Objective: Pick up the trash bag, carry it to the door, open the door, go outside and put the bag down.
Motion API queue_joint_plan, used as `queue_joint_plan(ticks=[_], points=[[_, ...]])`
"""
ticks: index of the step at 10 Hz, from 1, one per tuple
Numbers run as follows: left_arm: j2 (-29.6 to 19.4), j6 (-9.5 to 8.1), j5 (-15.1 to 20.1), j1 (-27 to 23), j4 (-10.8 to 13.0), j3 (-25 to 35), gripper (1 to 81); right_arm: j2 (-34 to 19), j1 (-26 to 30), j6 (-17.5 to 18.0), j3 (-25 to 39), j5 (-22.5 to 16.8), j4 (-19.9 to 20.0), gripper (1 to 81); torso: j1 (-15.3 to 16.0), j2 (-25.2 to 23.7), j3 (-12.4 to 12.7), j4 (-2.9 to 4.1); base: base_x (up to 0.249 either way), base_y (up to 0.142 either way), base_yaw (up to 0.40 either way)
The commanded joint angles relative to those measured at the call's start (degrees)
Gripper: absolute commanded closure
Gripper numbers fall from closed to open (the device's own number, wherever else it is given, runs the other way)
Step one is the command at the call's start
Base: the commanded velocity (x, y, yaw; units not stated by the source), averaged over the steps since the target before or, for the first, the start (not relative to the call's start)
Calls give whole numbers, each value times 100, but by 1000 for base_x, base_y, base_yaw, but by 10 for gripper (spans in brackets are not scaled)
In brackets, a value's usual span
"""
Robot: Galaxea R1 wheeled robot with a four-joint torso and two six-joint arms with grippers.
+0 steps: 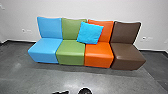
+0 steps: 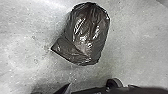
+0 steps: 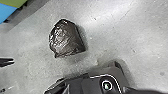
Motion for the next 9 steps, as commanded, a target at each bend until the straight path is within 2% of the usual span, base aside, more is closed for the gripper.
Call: queue_joint_plan(ticks=[1, 3, 5, 6, 9], points=[[43, -12, 487, -600, -57, 19, 10, -332, 352, 10, 149, -309, 80, 10, 350, -544, -512, 0, 0, 0, 0], [78, -12, 470, -600, -66, -7, 10, -332, 353, 10, 167, -309, 80, 10, 627, -979, -927, 0, 0, 0, 0], [305, -12, 452, -740, -57, -505, 10, -332, 361, 10, 176, -309, 80, 10, 883, -1384, -1314, 0, 0, 0, 0], [474, -12, 478, -810, -31, -772, 10, -332, 361, 10, 176, -309, 80, 10, 1025, -1609, -984, 0, 0, 0, 0], [790, -12, 496, -845, -4, -1027, 10, -306, 344, 10, 159, -309, 80, 10, 1346, -2111, -1174, 0, 0, 0, 0]])
